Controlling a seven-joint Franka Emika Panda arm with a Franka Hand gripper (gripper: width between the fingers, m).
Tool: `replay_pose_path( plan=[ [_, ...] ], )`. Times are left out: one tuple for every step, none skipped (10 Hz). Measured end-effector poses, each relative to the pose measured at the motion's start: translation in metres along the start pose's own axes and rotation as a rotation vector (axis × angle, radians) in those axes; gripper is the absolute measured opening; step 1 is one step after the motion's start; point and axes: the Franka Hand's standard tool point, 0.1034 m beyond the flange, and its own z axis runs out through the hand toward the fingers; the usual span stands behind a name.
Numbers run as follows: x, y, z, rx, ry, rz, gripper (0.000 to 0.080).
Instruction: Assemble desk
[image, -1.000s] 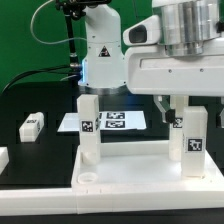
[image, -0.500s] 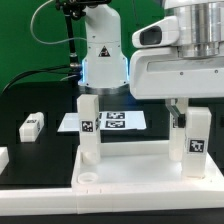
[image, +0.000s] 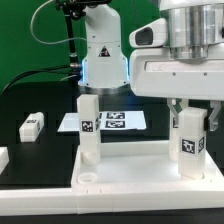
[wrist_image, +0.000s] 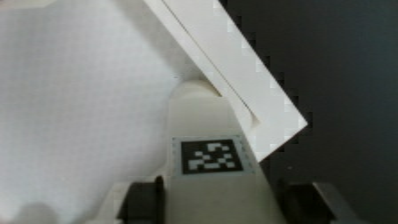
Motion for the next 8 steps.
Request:
replay_pose_path(
  plan=[
    [-0.0013,-0.0001,0.0008,0.006,-0.017,0.186,0.0295],
    [-0.0027,-0.0019,0.0018,0.028,-0.048,0.42,0.0295],
    [-0.0024,-0.0037,0.0024,0.043,-0.074,0.58,0.0294],
    [0.0001,-0.0033,0.0021,0.049,-0.088,0.671,0.0295],
    [0.0016,-0.0032,0.0013,0.05,-0.091,0.749,0.0295],
    [0.002,-0.0029,0.0009,0.048,-0.092,0.767,0.0295],
    [0.0015,-0.0026,0.0017,0.047,-0.091,0.752,0.0295],
    [0.0007,-0.0014,0.0026,0.046,-0.084,0.653,0.0295]
  ],
)
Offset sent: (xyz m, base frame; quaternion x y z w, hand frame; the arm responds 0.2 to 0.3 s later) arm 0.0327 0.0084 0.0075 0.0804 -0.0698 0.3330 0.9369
